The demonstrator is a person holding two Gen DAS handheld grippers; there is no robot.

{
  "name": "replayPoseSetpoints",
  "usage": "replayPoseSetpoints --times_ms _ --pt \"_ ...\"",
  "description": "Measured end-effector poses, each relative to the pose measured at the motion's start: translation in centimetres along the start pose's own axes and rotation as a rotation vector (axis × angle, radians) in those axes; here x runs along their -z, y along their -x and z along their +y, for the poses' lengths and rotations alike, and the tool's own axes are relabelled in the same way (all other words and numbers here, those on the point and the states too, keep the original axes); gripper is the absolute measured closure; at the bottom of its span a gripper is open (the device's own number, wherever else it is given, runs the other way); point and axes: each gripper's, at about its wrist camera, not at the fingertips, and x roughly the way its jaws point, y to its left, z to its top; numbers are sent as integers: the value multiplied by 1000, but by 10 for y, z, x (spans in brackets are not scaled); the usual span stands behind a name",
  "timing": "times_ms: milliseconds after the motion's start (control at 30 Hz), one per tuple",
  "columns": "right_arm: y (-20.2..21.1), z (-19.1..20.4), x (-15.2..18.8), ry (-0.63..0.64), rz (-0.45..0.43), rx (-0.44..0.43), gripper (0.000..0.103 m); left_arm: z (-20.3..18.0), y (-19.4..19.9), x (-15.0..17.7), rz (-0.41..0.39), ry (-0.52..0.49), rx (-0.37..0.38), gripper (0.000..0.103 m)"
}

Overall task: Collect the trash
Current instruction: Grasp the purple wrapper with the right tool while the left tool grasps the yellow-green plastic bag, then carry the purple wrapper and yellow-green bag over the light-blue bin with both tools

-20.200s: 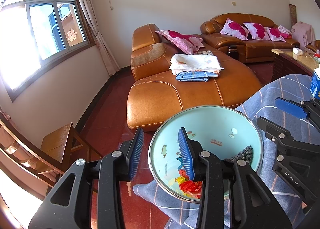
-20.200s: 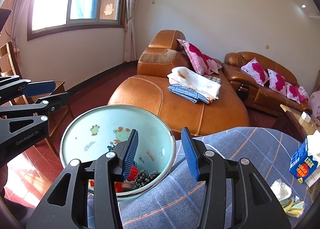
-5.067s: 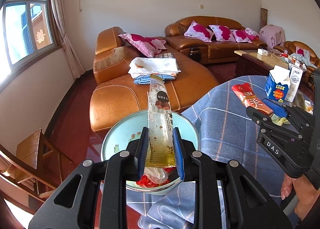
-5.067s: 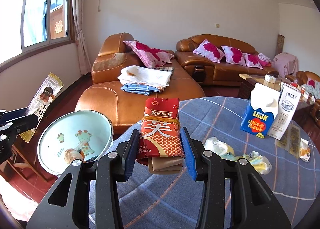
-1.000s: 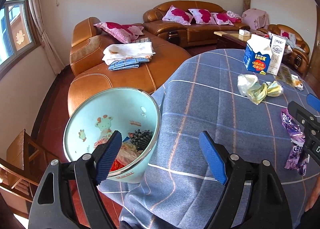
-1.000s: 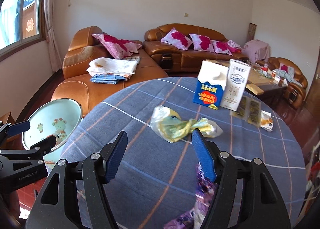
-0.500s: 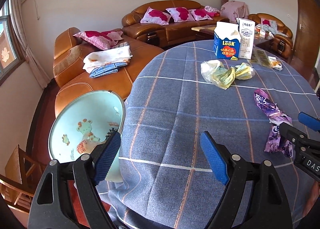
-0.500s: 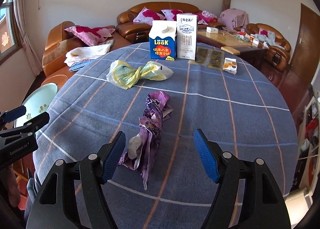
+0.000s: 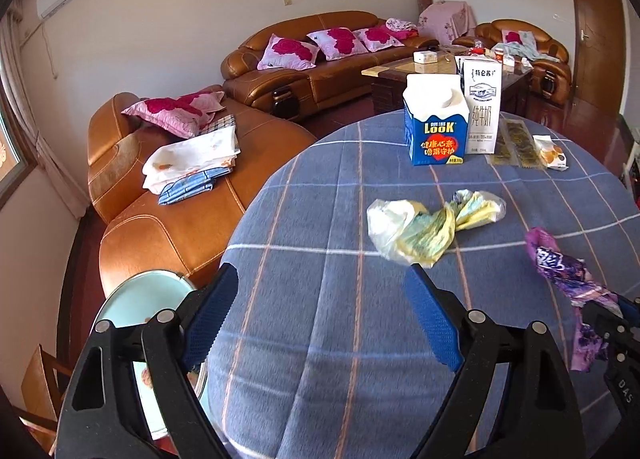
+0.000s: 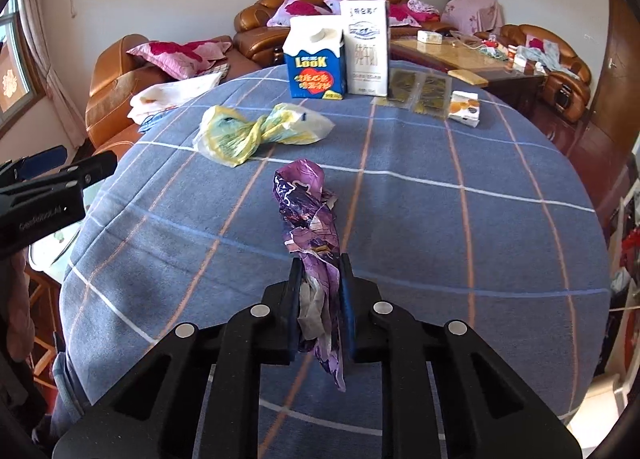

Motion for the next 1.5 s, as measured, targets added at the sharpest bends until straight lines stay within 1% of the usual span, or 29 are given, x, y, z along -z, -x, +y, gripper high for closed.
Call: replayPoseSetpoints --times_ms 100,200,267,367,433,467,500,533,600,633,667,700,800,933,1067,1167,1267,1500 --pt "3 -20 -9 -21 -30 53 86 -14 -26 -17 14 -6 16 19" --pt "-3 -39 -21 -50 -44 86 86 -27 -58 -27 66 -17 38 19" --pt "-10 -51 -26 -68 -42 91 86 -32 -74 -30 100 -15 54 19" --pt "-19 -62 -32 -78 -34 95 86 -38 -88 -29 132 -29 76 19" --pt "-25 -67 -34 -80 -22 91 86 -41 -90 -28 130 -37 85 23" --pt "-27 -68 -34 -79 -17 90 86 -43 -89 -27 126 -47 96 32" --pt "-29 -69 -34 -79 -14 88 86 -46 -87 -27 125 -59 113 47" --pt "-31 -70 -34 -80 -11 84 86 -48 -86 -27 123 -71 131 56" --pt "-34 -70 -34 -78 -3 77 85 -53 -84 -26 107 -99 121 66" --pt "-34 -70 -34 -76 -5 75 85 -56 -84 -25 107 -108 124 68" --pt "-34 -69 -34 -71 -8 73 85 -57 -84 -24 104 -115 113 75" --pt "-35 -67 -34 -64 -7 73 85 -57 -84 -24 103 -119 100 84" --pt "-34 -65 -34 -64 -9 69 85 -54 -80 -23 99 -106 99 88" --pt "-29 -65 -34 -65 -27 63 85 -41 -60 -16 76 -81 82 90" --pt "-29 -59 -34 -63 -37 35 85 -16 -35 -6 68 -10 54 90" --pt "-30 -47 -38 -44 -44 11 85 2 -19 5 64 32 21 90" --pt "-29 -31 -44 -21 -74 -37 85 20 -4 14 56 80 -14 90" --pt "-39 20 -59 39 -92 -155 85 70 31 27 15 185 -100 90"
